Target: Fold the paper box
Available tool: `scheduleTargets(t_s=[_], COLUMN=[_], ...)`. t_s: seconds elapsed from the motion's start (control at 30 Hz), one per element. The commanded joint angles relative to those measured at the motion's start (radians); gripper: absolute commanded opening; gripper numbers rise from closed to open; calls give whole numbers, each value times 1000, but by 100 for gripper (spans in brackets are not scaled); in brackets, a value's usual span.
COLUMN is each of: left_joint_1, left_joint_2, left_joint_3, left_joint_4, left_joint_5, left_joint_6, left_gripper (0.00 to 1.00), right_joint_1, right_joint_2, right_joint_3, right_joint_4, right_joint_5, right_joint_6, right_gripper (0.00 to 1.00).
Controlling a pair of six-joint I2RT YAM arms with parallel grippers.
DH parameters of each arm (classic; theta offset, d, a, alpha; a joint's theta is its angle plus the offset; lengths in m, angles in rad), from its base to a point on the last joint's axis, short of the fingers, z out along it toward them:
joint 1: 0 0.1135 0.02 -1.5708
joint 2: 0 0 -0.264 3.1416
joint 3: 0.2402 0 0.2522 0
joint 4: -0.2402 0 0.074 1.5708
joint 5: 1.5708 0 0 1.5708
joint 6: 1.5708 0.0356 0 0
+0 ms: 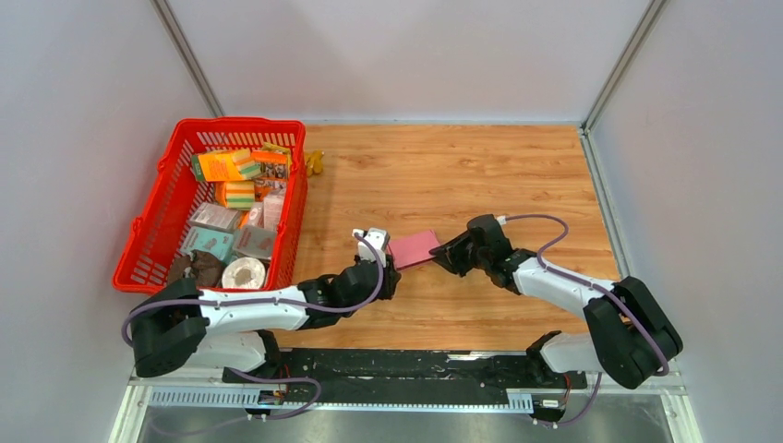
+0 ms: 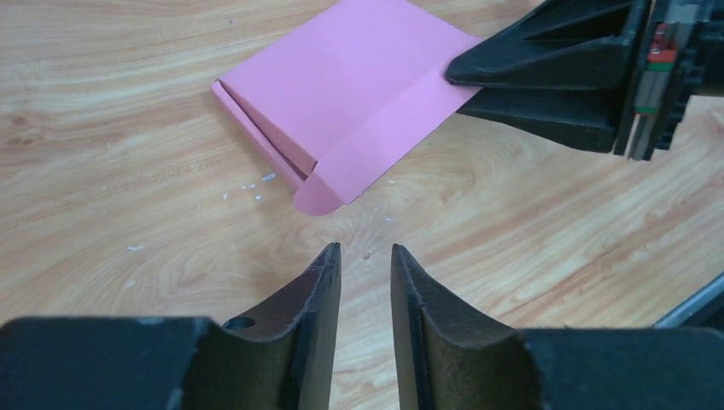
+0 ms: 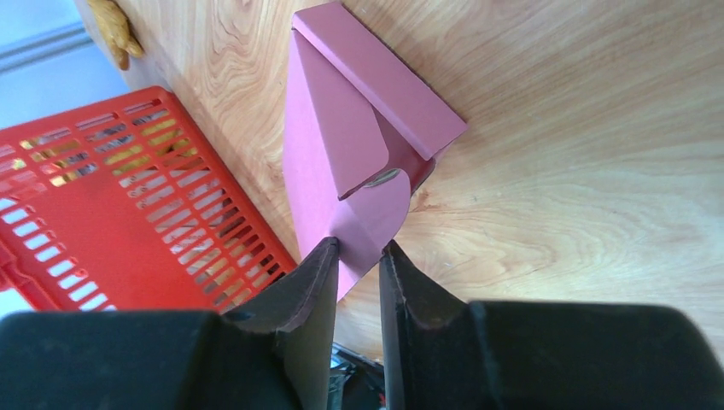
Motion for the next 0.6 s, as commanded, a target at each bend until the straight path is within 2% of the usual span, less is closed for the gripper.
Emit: scheduleTargets(t_s=[0.0,0.1,0.13,0.27,0.47,0.57], left_joint_1=[12,97,157,231,233,233], left_joint_2=[-58,-24,-4,183,378,410], left_joint_3=[79,153,180,262,289,253], left_joint_4=[-112,-123,-99,-39,98,165], left_joint_5=[44,127,200,350,428,440], left_joint_6=[106,132,128,108,115,88], left_gripper=[36,36,35,31,24,23], right_joint_1=[-4,-4,-4,-6,-13,-26], right_joint_2=[0,-24,-32,-37,-11,3], right_joint_3=[32,18,10,9,27,20], right_joint_4=[-29,-54,-48,-5,12,50], right_joint_5=[5,28,29,14,-23,-70], right_joint_6=[-137,-179,-185,-263,-348,-381], right_gripper=[28,30,31,33,36,36])
